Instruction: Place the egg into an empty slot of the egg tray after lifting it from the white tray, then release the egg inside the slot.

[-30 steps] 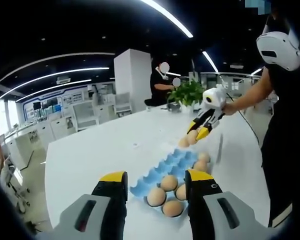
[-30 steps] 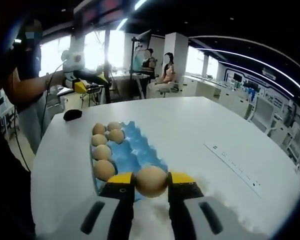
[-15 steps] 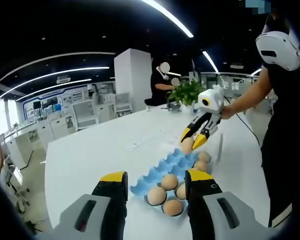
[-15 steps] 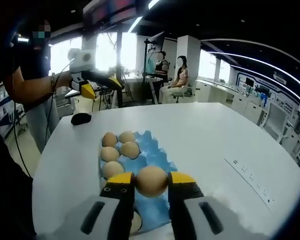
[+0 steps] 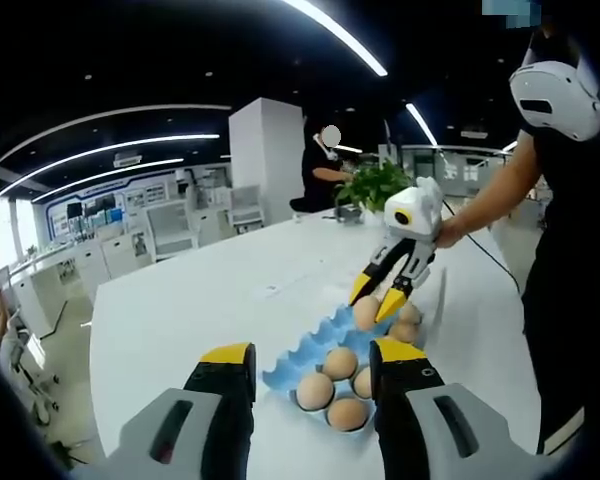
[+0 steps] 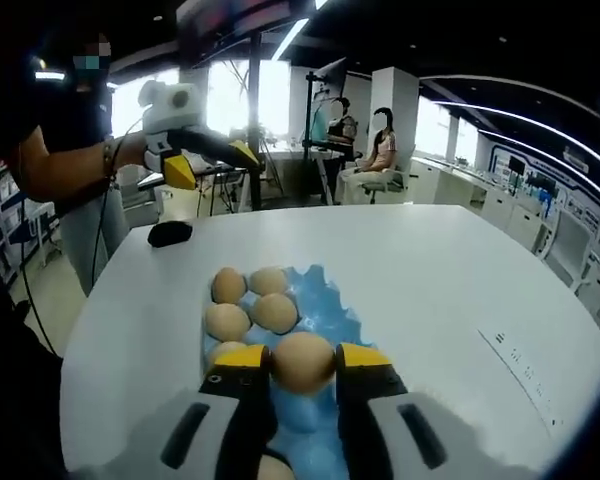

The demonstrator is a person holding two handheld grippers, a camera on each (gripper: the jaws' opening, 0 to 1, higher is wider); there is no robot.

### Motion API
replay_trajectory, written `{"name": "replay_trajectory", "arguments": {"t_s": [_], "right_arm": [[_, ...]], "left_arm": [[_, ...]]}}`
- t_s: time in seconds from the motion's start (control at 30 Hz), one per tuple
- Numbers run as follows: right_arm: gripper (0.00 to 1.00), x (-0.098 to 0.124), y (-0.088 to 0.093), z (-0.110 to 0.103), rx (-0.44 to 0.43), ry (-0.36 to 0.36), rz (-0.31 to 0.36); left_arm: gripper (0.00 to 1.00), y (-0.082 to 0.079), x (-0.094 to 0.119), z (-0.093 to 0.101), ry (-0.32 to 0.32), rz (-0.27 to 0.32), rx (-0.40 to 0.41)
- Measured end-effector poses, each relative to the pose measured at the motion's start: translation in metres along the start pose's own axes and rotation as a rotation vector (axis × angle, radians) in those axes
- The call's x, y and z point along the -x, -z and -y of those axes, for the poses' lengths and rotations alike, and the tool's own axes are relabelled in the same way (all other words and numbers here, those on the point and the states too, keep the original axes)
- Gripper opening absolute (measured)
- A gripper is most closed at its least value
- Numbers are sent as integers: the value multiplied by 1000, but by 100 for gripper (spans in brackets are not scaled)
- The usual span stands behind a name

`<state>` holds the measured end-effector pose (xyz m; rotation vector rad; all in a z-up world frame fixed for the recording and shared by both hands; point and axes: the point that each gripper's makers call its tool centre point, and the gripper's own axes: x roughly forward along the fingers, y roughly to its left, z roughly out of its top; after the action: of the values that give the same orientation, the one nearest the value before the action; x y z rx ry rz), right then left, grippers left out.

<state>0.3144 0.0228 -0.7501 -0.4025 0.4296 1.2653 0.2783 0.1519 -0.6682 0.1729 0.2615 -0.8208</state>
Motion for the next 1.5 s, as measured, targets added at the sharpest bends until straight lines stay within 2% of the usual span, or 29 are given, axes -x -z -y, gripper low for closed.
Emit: {"name": "replay_trajectory", "arguments": {"t_s": [0.33,0.63,0.93,1.5], "right_arm": [[26,-13,5,-4,-5,-32,-23],[26,-20,7,-6,24,-39,-43],[26,-31,15,-8,17,-48,-71],[27,-32,17,-8,45,-58,-68]], "left_arm": [[46,3,2,-1,-5,-1,5],[46,4,2,-2,-5,-3,9],[46,4,2,-2,-4,-3,10],[46,4,2,0,-6,-9,6]]}}
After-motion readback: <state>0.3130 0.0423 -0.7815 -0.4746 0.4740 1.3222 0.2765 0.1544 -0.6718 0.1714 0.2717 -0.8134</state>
